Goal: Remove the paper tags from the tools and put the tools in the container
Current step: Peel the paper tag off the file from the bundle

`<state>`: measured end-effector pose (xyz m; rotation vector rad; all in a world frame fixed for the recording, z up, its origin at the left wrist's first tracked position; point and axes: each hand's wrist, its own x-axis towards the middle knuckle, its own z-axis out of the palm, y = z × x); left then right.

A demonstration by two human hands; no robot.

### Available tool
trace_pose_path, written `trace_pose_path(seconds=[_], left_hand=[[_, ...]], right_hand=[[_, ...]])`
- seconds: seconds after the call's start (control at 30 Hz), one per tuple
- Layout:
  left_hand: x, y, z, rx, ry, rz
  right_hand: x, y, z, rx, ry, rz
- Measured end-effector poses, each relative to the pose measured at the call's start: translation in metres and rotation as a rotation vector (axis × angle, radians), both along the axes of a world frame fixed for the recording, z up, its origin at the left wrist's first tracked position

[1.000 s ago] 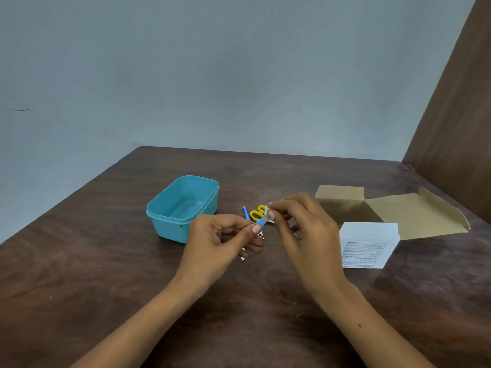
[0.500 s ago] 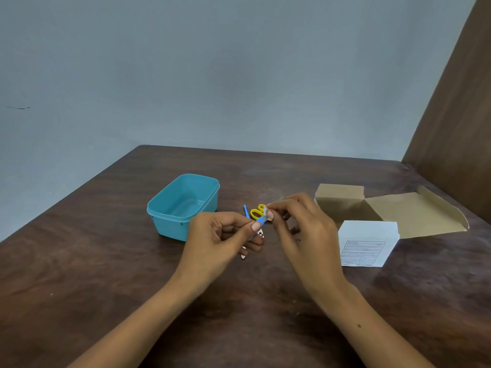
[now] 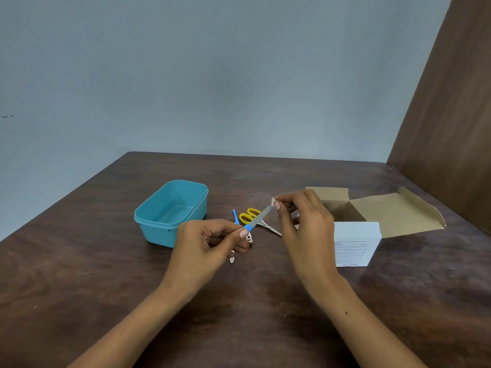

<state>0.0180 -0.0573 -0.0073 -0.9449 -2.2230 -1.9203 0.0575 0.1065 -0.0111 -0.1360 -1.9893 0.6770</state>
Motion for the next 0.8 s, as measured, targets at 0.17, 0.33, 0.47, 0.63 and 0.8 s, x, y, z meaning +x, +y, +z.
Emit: trace_pose_path(seconds=[0.17,0.33,0.47,0.63,0.8], left_hand=[[-0.002,-0.002,0.002,0.018,0.022,0.049],[0.002,-0.006,0.009,0.023,0.089,0.121],[0.001,-0.016,0.023,0.000,0.138,0.168],[-0.025,-0.046,0.051,-0.108,0.129,0.332],[-0.050,-0.071,0.069,-0.346,0.143,0.481]], right_hand=[[0.000,0.004,0.005,-0.007,-0.004,-0.042],[0.003,-0.002,0.004,0.008,-0.032,-0.024],[0.000,-0.012,0.001,0.062,-0.110,0.025],[-0.011,-0.029,-0.001,0.143,-0.213,0.144],[-0.017,-0.035,-0.006,0.213,-0.236,0.194]])
